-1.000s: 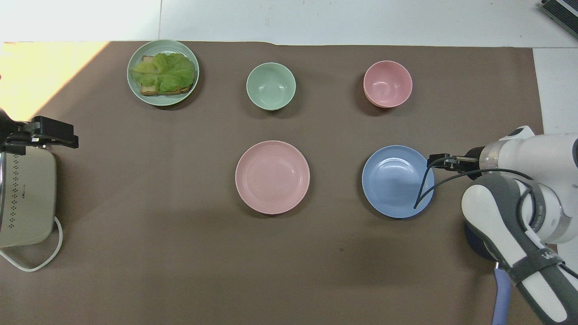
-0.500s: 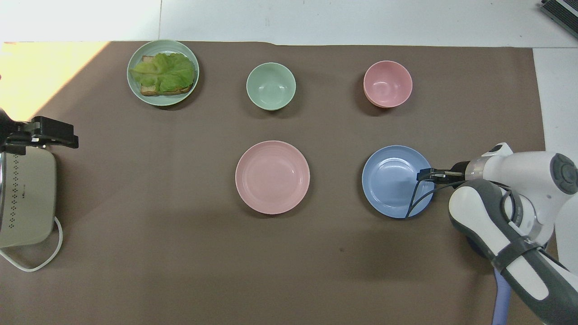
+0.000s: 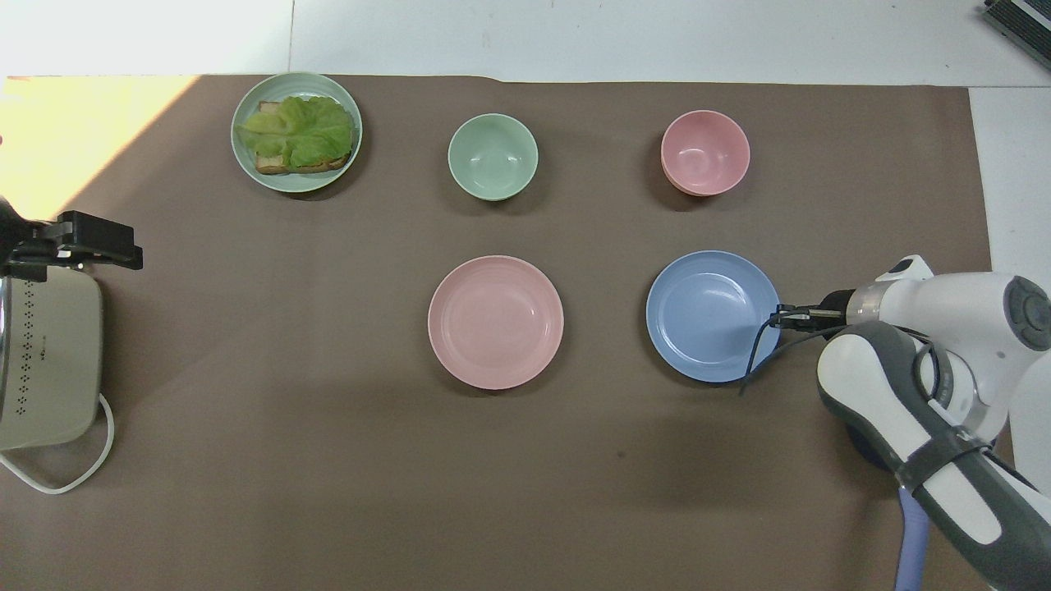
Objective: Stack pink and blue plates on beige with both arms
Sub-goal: 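Release the pink plate while the right gripper grasps the blue plate rim, then lift the blue plate and carry it onto the pink plate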
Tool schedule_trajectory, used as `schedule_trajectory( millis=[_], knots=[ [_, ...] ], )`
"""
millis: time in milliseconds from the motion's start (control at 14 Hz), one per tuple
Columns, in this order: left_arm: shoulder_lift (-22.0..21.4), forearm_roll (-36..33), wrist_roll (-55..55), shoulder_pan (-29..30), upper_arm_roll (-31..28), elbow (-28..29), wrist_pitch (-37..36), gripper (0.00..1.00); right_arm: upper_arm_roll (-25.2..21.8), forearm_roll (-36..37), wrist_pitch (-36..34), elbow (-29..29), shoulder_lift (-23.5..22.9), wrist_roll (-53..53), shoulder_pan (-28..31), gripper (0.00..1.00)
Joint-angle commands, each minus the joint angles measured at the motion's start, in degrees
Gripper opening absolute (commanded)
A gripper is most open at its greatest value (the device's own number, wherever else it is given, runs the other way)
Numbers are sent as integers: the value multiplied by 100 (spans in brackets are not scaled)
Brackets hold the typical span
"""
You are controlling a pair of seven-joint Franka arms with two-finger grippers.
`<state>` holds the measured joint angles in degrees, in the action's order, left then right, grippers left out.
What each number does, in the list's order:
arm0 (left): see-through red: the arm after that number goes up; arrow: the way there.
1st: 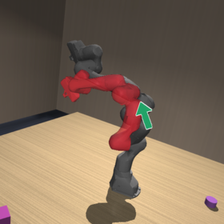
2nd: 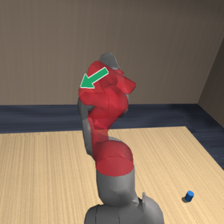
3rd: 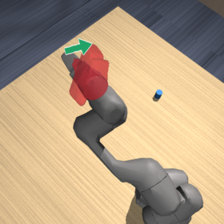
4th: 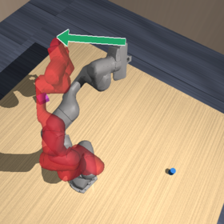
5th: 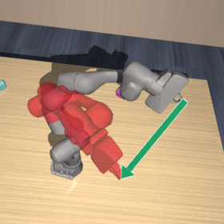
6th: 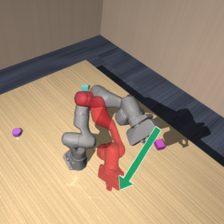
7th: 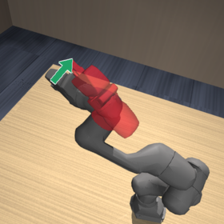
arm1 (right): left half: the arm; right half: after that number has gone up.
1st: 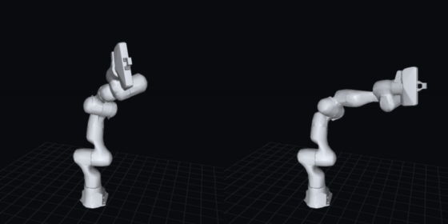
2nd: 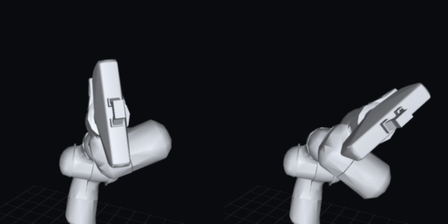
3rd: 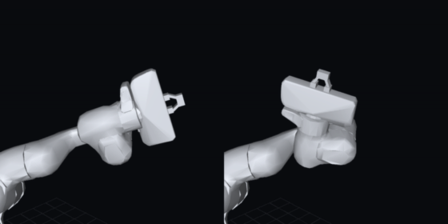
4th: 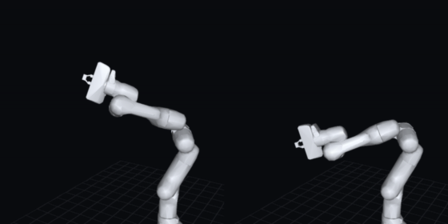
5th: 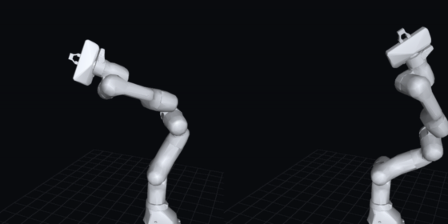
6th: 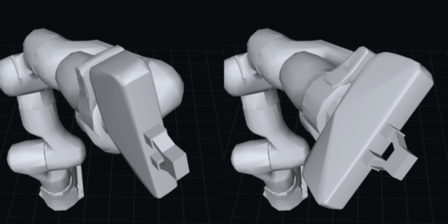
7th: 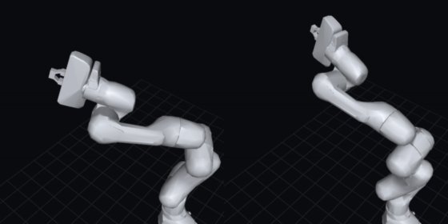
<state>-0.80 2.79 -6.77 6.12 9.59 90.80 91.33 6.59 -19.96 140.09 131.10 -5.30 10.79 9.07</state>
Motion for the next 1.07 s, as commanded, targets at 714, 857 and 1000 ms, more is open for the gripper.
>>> schedule_trajectory(
  millis=[714, 857, 1000],
  knots=[
    [-113, -112, 70, -815, -950, 78, -255, 100, 80, -377, -28, -981, -172, -3159, -2109, 0],
    [-114, -112, 53, -771, -950, 69, -397, 100, 80, -386, 394, -973, -445, -3687, -2601, 0],
    [-114, -112, 53, -727, -950, 69, -397, 100, 80, -394, 676, -973, -647, -4056, -2935, 0]
  ],
)
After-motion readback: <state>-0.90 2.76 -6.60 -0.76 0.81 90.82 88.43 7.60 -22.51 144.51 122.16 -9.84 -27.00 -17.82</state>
